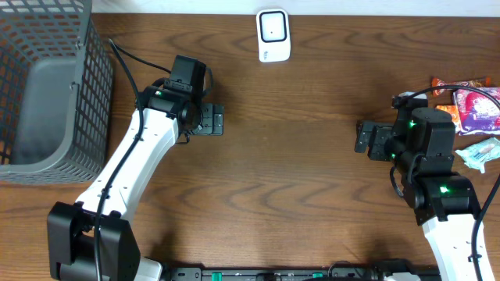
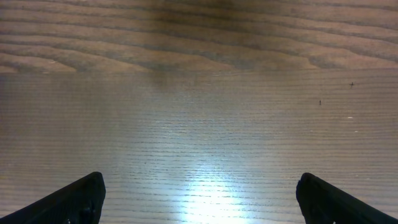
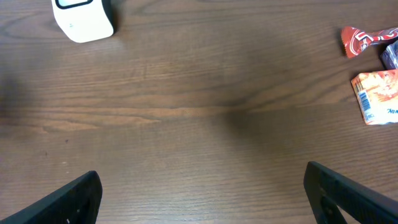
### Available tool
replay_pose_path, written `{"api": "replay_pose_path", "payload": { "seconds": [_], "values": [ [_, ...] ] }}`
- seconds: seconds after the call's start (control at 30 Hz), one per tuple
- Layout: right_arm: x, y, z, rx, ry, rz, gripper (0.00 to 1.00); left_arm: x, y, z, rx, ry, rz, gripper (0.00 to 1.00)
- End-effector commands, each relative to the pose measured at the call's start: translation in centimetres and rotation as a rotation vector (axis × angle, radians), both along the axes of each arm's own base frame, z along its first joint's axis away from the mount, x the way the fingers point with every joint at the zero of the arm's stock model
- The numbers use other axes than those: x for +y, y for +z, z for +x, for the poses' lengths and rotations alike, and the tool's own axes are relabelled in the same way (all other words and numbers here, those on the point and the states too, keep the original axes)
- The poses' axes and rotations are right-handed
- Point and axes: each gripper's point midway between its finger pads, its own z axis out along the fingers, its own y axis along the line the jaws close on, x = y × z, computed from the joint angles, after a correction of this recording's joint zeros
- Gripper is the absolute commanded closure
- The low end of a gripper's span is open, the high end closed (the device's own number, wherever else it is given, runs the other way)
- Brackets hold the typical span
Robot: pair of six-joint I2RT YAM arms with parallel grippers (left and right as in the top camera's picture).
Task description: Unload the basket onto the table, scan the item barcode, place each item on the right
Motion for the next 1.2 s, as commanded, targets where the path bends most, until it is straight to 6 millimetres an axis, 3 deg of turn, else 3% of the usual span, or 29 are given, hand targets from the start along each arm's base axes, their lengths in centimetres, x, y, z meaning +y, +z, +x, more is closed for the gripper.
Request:
{"api": "replay_pose_path", "payload": {
  "seconds": [0.0,0.33,1.17],
  "values": [
    [0.3,-0.1,0.0,0.0,-0.002,0.02,0.01,0.1,-0.1,0.1,0.0,-0.01,0.017,0.02],
    [0.2,-1.1,-0.9,0.056,-0.003,0.016,0.01,0.1,-0.1,0.1,0.0,-0.01,0.017,0.02],
    [0.3,-1.0,-1.0,0.051,0.0,0.016,0.01,0.1,-0.1,0.1,0.0,-0.01,0.017,0.02]
  ]
}}
